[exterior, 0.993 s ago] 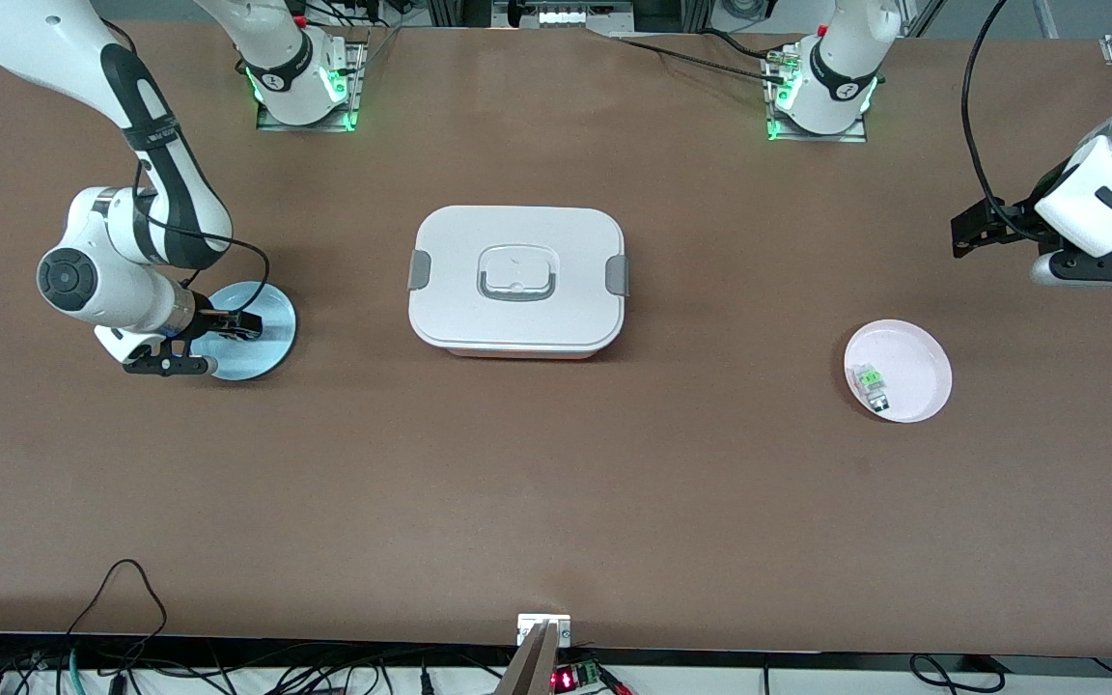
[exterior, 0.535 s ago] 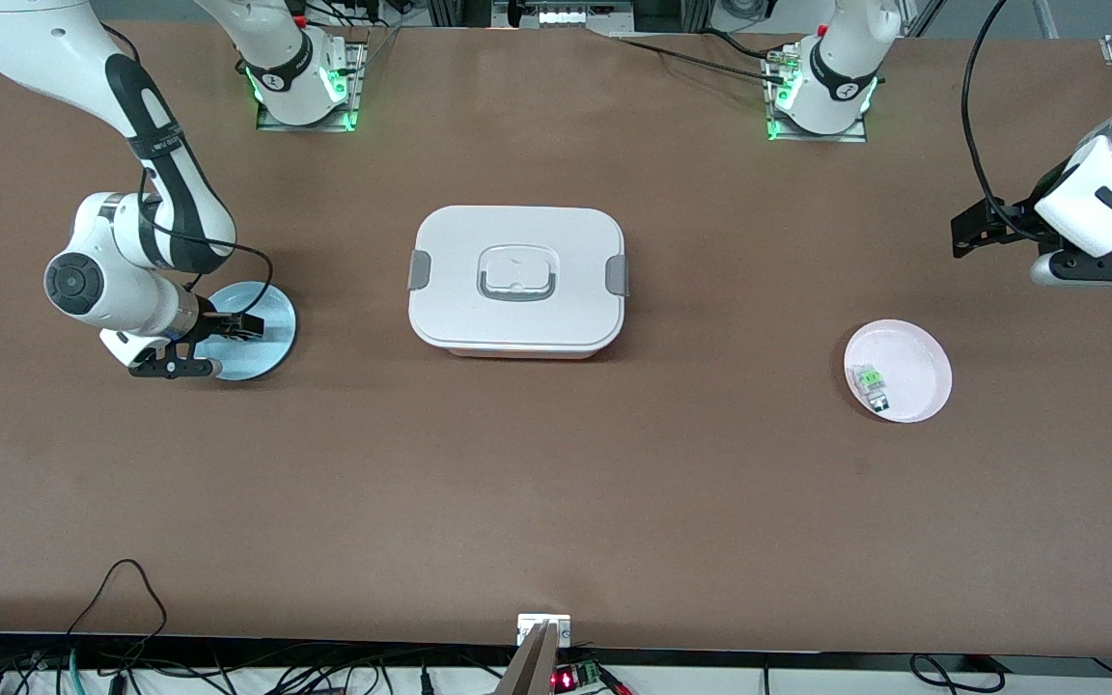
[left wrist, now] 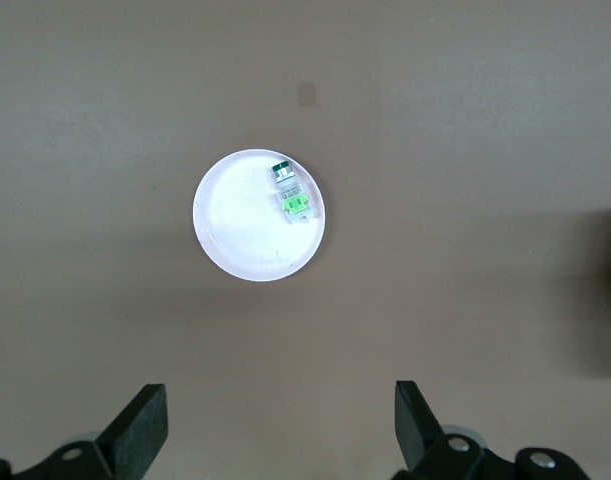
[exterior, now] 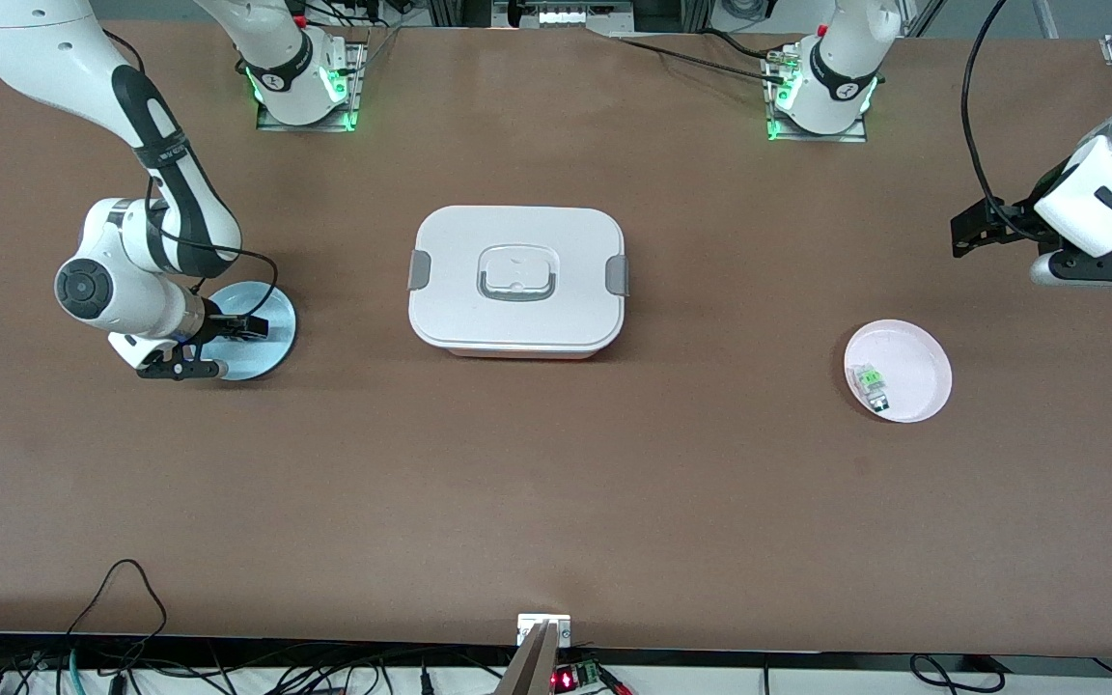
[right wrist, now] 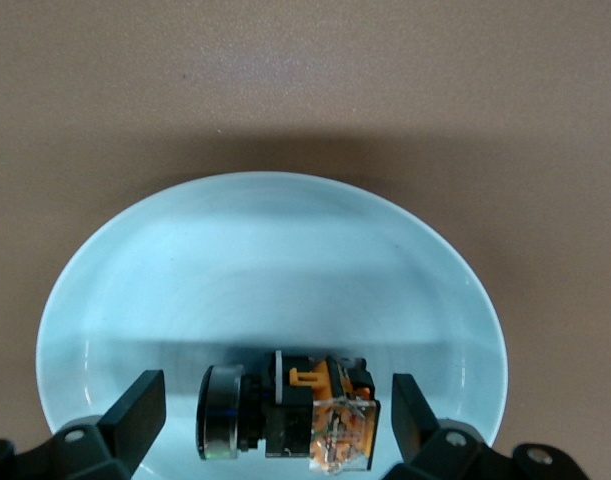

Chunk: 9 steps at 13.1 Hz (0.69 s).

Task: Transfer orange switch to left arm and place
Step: 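Lower the right gripper and close it on the orange switch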

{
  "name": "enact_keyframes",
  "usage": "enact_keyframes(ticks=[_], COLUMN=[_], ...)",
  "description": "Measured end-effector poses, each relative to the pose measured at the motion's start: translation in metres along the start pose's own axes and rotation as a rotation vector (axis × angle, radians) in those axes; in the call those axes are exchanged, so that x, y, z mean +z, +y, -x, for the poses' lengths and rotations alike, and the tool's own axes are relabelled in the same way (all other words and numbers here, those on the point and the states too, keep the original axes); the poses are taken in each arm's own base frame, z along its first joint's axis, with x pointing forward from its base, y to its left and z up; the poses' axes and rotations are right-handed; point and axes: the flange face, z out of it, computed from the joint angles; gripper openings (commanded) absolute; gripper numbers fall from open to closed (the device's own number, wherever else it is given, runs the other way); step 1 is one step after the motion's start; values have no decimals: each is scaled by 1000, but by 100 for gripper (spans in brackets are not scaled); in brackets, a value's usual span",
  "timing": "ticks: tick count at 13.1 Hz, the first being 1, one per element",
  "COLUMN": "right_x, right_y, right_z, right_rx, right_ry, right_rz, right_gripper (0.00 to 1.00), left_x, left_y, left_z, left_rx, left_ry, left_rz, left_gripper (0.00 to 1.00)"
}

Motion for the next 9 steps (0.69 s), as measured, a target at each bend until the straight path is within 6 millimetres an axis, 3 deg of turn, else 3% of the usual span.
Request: enact_keyframes(ticks=[9], right_x=[9], right_y=[4], right_z=[8], right_rx=[8], right_ry=[-21], right_rz=[-2], right_gripper=[100], left_x=[-12], left_y=[12], left_z=[0], left_rx=[22], left_ry=[22], left_rz=[-1], left_gripper=[100])
